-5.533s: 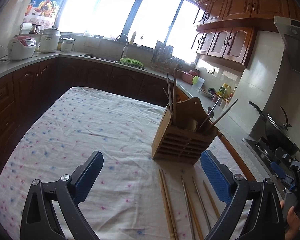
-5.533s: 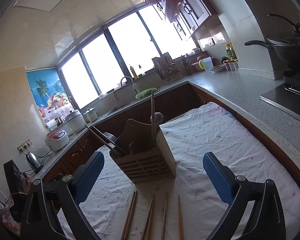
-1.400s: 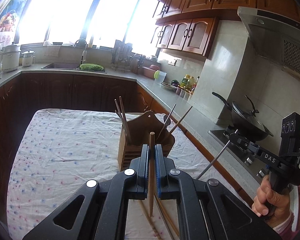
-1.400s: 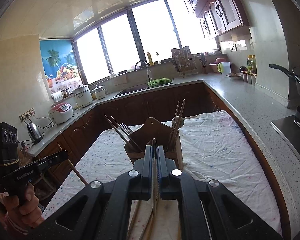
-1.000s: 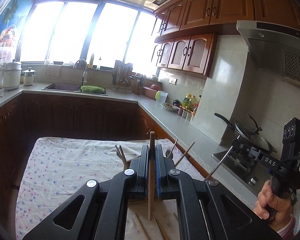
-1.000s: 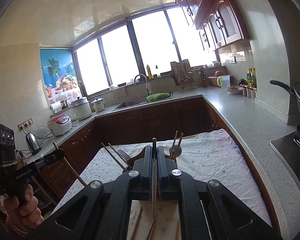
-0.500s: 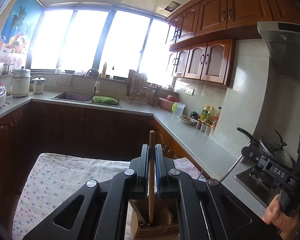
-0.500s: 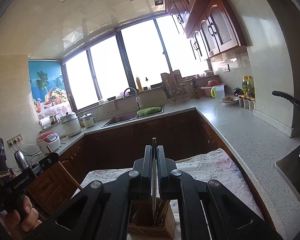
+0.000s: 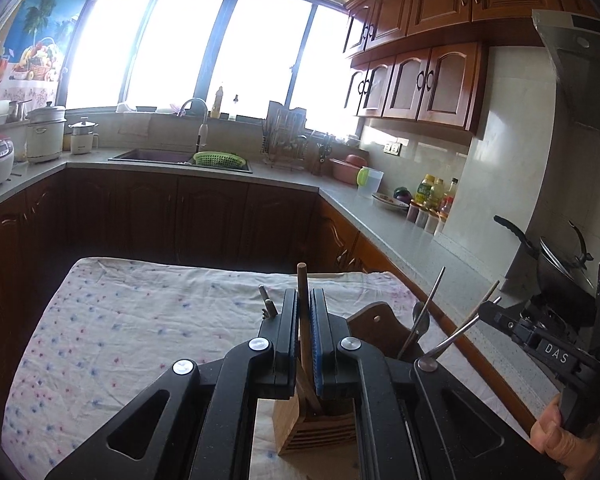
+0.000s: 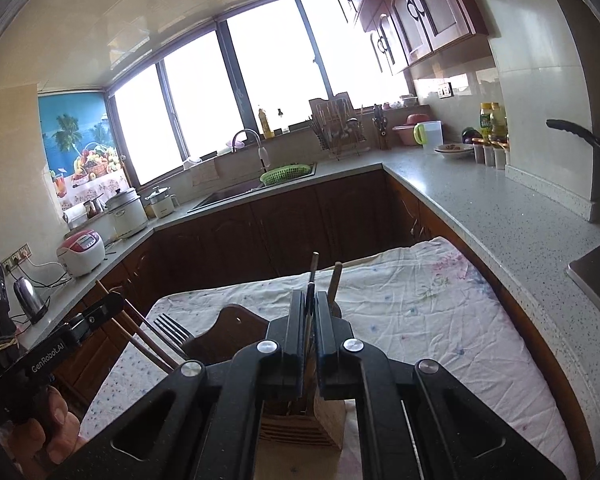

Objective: Organize utensils
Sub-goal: 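Open both tools to release the chopsticks in the holder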

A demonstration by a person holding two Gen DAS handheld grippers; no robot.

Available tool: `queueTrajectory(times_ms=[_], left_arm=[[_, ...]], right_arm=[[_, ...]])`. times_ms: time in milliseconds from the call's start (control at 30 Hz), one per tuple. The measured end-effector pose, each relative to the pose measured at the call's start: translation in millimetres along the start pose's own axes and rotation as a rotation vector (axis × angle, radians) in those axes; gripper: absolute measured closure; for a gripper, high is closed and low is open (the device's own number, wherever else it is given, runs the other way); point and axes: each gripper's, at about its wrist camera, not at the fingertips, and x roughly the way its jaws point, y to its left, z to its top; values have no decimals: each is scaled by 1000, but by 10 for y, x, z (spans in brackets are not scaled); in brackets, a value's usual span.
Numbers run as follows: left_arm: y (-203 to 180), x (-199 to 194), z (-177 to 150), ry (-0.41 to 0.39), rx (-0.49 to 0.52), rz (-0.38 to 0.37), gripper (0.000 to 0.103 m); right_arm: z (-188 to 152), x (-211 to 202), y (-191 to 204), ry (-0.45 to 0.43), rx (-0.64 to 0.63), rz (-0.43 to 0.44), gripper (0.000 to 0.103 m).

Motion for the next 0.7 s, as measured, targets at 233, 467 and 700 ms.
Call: queueTrajectory(times_ms=[233, 467, 700], left_arm=[[49, -12, 51, 7, 12, 1, 99], [87, -95, 8, 10, 14, -5, 98], [58, -378, 42, -67, 16, -33, 70]], right_arm=[[-31, 43, 25, 29, -8, 4, 98], [-6, 47, 40, 40, -11, 4, 96], [63, -228, -13, -41, 40, 48, 61]])
